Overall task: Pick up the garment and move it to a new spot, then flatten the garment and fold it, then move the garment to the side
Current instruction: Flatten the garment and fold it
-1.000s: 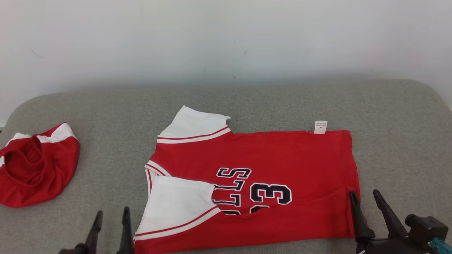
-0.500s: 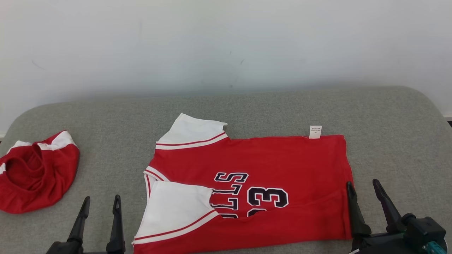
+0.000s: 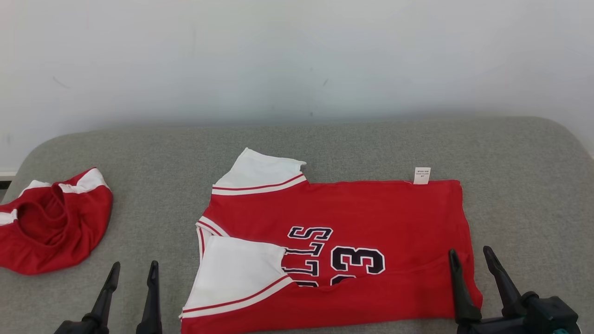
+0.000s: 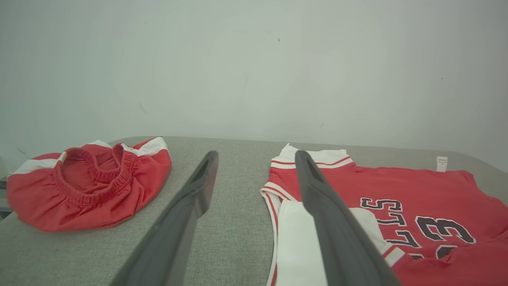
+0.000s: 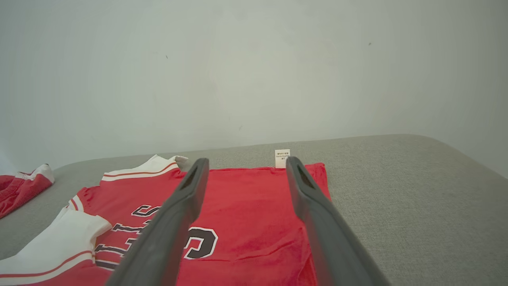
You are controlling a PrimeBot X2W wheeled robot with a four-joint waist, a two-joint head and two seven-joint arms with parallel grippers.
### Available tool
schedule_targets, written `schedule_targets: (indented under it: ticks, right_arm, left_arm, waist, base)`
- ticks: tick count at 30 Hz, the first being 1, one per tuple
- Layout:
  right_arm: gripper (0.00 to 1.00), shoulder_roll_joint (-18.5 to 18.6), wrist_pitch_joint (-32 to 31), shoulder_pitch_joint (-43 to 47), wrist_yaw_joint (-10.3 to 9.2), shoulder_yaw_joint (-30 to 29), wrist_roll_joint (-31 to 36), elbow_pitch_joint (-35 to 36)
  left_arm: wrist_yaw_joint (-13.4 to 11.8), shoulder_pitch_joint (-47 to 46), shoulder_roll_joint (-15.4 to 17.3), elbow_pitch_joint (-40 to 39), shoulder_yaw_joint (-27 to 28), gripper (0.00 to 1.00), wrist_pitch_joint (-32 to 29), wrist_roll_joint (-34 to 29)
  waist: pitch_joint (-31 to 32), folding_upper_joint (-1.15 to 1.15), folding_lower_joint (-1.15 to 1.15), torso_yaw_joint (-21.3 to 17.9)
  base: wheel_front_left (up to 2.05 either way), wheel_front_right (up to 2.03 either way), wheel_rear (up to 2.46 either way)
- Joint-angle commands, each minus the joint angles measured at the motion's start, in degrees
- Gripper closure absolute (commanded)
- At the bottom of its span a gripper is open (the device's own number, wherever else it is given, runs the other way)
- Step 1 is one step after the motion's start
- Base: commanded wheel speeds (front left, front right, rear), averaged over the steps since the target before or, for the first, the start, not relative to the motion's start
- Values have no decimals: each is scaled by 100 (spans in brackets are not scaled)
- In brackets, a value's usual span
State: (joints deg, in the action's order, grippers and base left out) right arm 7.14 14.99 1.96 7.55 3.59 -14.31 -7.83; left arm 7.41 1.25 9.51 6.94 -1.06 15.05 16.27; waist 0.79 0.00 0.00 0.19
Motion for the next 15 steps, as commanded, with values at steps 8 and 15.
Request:
schedule_targets:
  ticks: [8, 15]
  right_arm:
    - [0, -80, 23, 81, -14, -64, 9, -23]
    - [0, -97, 24, 83, -14, -76, -4, -71]
  left_arm:
    - [2, 140, 59, -12, 86, 0, 18, 157]
    - [3, 209, 27, 12, 123, 0, 18, 127]
  waist:
    - [-10, 0, 0, 51]
    - [-13, 0, 0, 35]
  base:
    - [0, 0, 0]
    - [0, 0, 0]
